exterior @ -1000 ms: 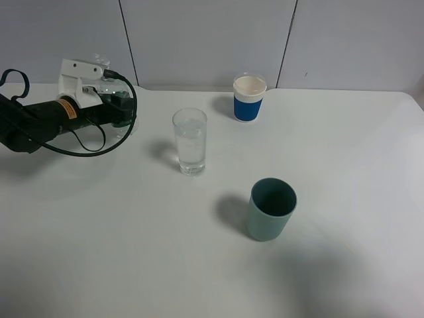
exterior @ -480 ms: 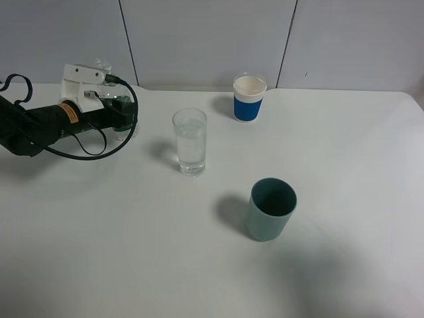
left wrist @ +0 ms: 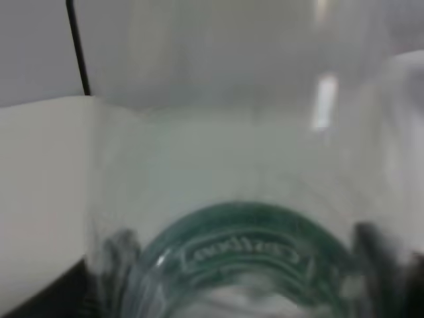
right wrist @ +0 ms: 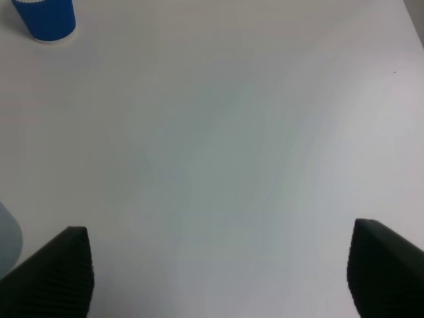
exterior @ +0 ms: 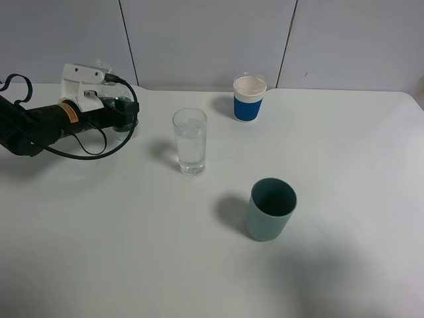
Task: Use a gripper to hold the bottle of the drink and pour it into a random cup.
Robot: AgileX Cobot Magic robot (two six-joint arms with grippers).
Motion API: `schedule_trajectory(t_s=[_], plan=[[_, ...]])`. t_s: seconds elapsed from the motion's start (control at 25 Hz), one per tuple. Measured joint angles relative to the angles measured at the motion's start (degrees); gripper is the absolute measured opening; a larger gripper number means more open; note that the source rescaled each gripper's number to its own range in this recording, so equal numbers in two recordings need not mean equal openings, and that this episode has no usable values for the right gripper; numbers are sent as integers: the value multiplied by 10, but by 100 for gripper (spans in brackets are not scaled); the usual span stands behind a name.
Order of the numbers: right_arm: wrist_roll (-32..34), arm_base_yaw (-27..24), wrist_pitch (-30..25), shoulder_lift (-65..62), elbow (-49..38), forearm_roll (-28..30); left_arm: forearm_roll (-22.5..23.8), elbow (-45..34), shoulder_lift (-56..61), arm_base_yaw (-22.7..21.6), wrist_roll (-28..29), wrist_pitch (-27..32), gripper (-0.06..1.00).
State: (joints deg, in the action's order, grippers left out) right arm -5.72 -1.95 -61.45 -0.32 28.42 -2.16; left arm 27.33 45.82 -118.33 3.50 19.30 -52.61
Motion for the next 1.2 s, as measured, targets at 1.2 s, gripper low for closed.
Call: schedule_trajectory(t_s=[1.2], plan=[[0, 0, 0, 0, 0, 0, -143, -228, 317, 0, -50, 79, 62]])
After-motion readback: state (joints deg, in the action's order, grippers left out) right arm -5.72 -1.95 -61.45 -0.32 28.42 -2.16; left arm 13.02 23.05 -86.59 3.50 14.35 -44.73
